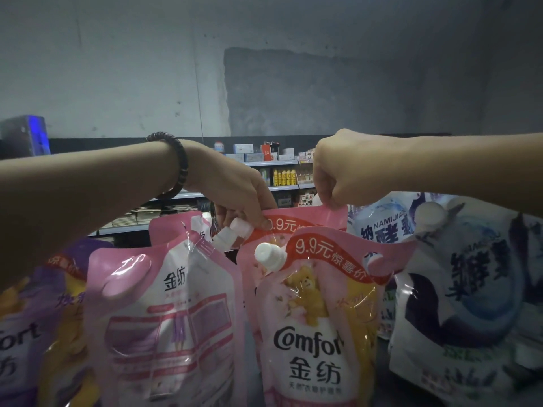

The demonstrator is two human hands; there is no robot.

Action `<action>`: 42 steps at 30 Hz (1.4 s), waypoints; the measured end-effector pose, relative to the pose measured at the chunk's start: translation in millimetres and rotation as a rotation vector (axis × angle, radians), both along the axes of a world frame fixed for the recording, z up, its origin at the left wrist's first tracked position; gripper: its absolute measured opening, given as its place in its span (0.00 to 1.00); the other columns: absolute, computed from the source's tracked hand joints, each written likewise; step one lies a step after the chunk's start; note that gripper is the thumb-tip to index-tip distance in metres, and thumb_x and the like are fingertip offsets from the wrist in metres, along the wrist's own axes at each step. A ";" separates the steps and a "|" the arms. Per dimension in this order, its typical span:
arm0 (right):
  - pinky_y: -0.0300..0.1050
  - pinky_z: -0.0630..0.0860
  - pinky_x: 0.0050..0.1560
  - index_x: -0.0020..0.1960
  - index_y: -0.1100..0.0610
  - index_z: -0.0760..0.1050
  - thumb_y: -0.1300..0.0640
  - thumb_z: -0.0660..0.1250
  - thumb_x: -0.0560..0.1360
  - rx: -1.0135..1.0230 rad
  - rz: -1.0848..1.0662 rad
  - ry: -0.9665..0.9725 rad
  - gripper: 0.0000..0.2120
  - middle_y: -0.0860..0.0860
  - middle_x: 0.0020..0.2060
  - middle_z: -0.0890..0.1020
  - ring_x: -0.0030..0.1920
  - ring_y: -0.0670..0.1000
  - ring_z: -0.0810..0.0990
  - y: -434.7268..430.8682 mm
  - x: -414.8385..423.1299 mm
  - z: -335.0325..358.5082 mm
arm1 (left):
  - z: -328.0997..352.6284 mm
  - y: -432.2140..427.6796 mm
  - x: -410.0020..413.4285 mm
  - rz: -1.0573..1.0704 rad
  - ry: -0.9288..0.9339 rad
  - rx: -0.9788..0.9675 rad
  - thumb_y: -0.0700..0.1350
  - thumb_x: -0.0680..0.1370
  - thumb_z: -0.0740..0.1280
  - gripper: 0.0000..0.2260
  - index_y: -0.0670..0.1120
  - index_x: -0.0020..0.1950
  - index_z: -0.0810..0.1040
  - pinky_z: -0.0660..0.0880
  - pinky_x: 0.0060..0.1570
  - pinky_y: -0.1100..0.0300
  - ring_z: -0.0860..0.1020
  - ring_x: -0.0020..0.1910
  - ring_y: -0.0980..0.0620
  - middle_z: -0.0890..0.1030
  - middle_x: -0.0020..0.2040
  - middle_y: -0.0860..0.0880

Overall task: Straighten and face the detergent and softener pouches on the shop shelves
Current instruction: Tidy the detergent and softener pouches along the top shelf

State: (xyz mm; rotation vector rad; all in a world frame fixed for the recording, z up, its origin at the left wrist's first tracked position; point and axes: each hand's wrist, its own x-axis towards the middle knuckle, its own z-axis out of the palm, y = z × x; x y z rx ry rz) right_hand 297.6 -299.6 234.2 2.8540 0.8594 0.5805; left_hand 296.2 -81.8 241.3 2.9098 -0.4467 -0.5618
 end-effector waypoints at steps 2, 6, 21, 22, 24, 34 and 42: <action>0.41 0.82 0.31 0.40 0.51 0.88 0.66 0.74 0.72 -0.011 -0.026 -0.015 0.10 0.48 0.35 0.87 0.35 0.50 0.86 -2.4 -0.1 -0.5 | -1.2 -4.8 -0.2 0.003 -0.001 -0.003 0.47 0.86 0.66 0.10 0.50 0.65 0.84 0.84 0.58 0.41 0.86 0.56 0.36 0.88 0.56 0.44; 0.39 0.82 0.29 0.42 0.52 0.87 0.66 0.75 0.75 0.022 -0.033 0.045 0.10 0.49 0.33 0.87 0.28 0.47 0.86 -7.3 -2.5 -3.3 | -2.1 -10.4 -3.1 0.016 0.016 -0.001 0.47 0.86 0.66 0.09 0.51 0.64 0.84 0.83 0.57 0.42 0.85 0.57 0.34 0.88 0.57 0.42; 0.38 0.79 0.27 0.43 0.51 0.88 0.67 0.75 0.74 0.069 0.003 0.071 0.12 0.49 0.37 0.88 0.28 0.47 0.85 -23.1 1.8 -7.2 | -3.0 -24.5 -16.8 0.089 -0.034 0.012 0.48 0.86 0.66 0.08 0.53 0.60 0.85 0.84 0.48 0.51 0.85 0.45 0.45 0.89 0.53 0.44; 0.36 0.78 0.26 0.43 0.50 0.88 0.68 0.75 0.74 0.072 0.013 0.062 0.12 0.48 0.37 0.88 0.27 0.45 0.84 -24.1 2.0 -8.3 | -2.8 -24.6 -18.5 0.098 -0.035 0.021 0.49 0.86 0.66 0.08 0.53 0.59 0.85 0.84 0.48 0.51 0.85 0.44 0.46 0.89 0.53 0.44; 0.35 0.77 0.24 0.43 0.50 0.88 0.68 0.75 0.74 0.076 0.031 0.055 0.13 0.47 0.37 0.88 0.26 0.41 0.83 -26.1 2.0 -9.8 | -3.2 -24.8 -21.9 0.117 -0.063 0.039 0.52 0.85 0.66 0.08 0.53 0.58 0.85 0.84 0.48 0.52 0.85 0.41 0.49 0.89 0.51 0.45; 0.38 0.79 0.27 0.44 0.51 0.87 0.61 0.78 0.76 0.119 0.110 0.146 0.06 0.50 0.40 0.88 0.31 0.49 0.88 -36.6 -9.4 -3.4 | -0.8 -27.3 -35.9 0.180 -0.169 0.104 0.55 0.84 0.65 0.13 0.51 0.59 0.85 0.85 0.51 0.52 0.86 0.40 0.52 0.89 0.44 0.49; 0.45 0.86 0.34 0.44 0.51 0.87 0.55 0.78 0.77 0.237 0.244 0.090 0.03 0.50 0.36 0.88 0.31 0.47 0.87 -46.9 -21.6 9.6 | 7.2 -26.8 -62.5 0.238 -0.426 0.048 0.55 0.83 0.68 0.10 0.52 0.54 0.86 0.82 0.43 0.60 0.87 0.45 0.51 0.88 0.44 0.52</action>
